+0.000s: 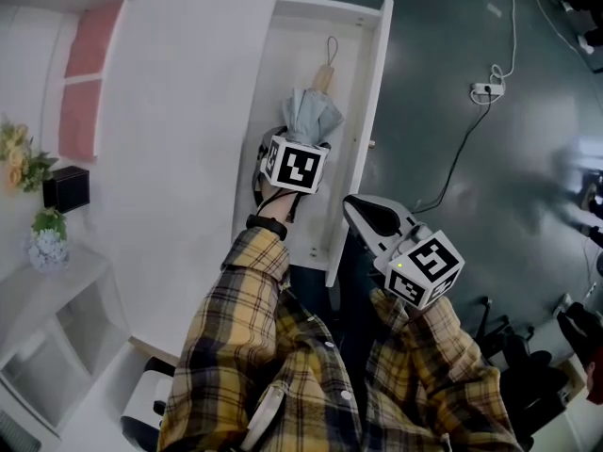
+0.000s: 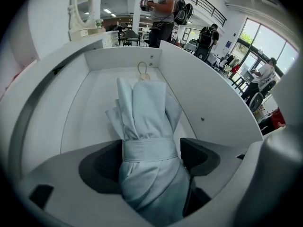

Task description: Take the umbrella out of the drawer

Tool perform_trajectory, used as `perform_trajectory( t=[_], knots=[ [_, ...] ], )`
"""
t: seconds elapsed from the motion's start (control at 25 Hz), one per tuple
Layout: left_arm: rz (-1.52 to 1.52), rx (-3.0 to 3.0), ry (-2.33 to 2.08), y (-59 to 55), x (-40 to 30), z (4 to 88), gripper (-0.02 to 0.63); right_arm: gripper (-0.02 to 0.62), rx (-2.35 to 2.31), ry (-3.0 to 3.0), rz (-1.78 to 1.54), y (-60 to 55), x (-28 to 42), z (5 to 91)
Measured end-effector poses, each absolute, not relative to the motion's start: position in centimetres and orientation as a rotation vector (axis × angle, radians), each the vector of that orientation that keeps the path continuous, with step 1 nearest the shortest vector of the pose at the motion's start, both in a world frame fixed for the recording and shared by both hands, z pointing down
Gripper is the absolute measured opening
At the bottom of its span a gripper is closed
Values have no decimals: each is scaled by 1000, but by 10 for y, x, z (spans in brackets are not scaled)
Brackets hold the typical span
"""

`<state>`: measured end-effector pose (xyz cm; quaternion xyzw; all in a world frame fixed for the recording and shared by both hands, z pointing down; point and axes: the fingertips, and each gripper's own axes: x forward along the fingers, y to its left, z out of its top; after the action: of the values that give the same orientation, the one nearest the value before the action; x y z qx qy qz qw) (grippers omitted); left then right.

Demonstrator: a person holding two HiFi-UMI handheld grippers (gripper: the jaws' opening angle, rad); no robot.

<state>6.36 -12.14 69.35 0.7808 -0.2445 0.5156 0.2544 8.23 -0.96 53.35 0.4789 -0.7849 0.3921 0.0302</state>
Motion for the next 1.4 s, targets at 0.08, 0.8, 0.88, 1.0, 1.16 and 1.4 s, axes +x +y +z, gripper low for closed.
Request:
perform_trajectory(
  t=[0.08, 0.8, 0.88, 1.0, 1.16, 1.4],
  knots=[
    [1416, 2103, -656, -122, 63, 697, 377, 17, 1476, -2419, 1210, -10, 82, 534],
    [1470, 2104, -652, -123, 61, 704, 368, 17, 1472, -2412, 1205, -16, 79, 531],
    [1466, 2111, -650, -123, 61, 704, 356, 17, 1473, -2411, 1203, -16, 79, 531],
    [1461, 2114, -644, -123, 62, 704, 342, 17, 1475, -2409, 1203, -15, 80, 531],
    [1453, 2119, -648, -123, 61, 703, 336, 17, 1474, -2413, 1204, -14, 78, 530],
    [1432, 2128, -649, -121, 58, 700, 334, 17, 1480, -2415, 1201, -12, 78, 530]
  ],
)
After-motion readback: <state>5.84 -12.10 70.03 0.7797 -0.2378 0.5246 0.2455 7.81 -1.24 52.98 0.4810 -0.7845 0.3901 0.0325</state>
